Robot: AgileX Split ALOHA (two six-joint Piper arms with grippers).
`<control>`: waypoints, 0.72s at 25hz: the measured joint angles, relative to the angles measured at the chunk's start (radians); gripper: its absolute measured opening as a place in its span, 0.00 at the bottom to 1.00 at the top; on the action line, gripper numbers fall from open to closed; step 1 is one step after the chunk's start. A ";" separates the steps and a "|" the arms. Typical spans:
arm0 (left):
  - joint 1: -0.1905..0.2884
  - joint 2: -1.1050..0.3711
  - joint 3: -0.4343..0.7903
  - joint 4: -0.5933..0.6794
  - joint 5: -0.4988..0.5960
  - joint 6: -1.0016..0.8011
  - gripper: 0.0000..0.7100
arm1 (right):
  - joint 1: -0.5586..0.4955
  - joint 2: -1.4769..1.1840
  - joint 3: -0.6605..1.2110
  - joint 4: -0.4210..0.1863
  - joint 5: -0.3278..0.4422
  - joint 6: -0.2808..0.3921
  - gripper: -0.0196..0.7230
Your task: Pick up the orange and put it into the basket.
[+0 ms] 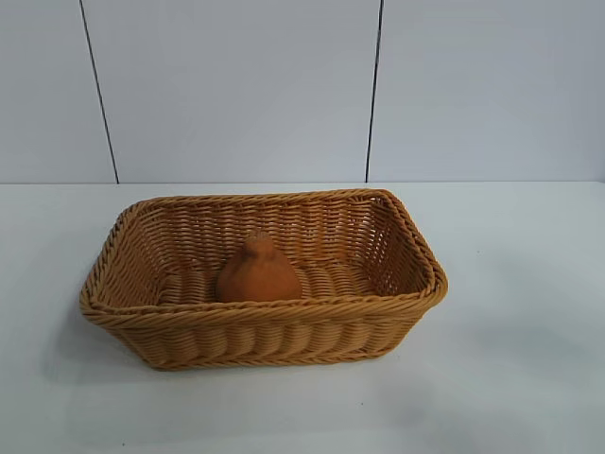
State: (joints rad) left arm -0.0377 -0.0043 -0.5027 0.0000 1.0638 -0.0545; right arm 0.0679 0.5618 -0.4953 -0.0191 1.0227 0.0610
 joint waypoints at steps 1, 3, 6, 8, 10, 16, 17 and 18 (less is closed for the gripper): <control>0.000 0.000 0.000 0.000 0.000 0.000 0.89 | 0.000 -0.051 0.000 0.000 0.000 -0.001 0.82; 0.000 0.000 0.000 0.000 0.000 0.000 0.89 | 0.000 -0.121 0.000 0.000 0.000 -0.002 0.82; 0.000 0.000 0.000 0.000 0.000 0.000 0.89 | 0.000 -0.231 0.000 0.000 0.001 -0.002 0.82; 0.000 0.000 0.000 0.000 0.000 0.000 0.89 | 0.000 -0.258 0.000 0.000 0.001 -0.002 0.82; 0.000 0.000 0.000 0.000 0.000 0.000 0.89 | 0.000 -0.318 0.000 0.000 0.001 -0.002 0.82; 0.000 0.000 0.000 0.000 0.002 0.000 0.89 | 0.000 -0.496 0.005 0.000 0.001 -0.002 0.82; 0.000 0.000 0.000 0.000 0.002 0.000 0.89 | 0.000 -0.519 0.005 0.000 0.001 -0.002 0.82; 0.000 0.000 0.000 0.000 0.002 0.000 0.89 | 0.000 -0.543 0.005 0.000 0.001 -0.002 0.82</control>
State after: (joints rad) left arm -0.0377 -0.0043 -0.5027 0.0000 1.0653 -0.0545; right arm 0.0679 0.0189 -0.4904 -0.0191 1.0234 0.0591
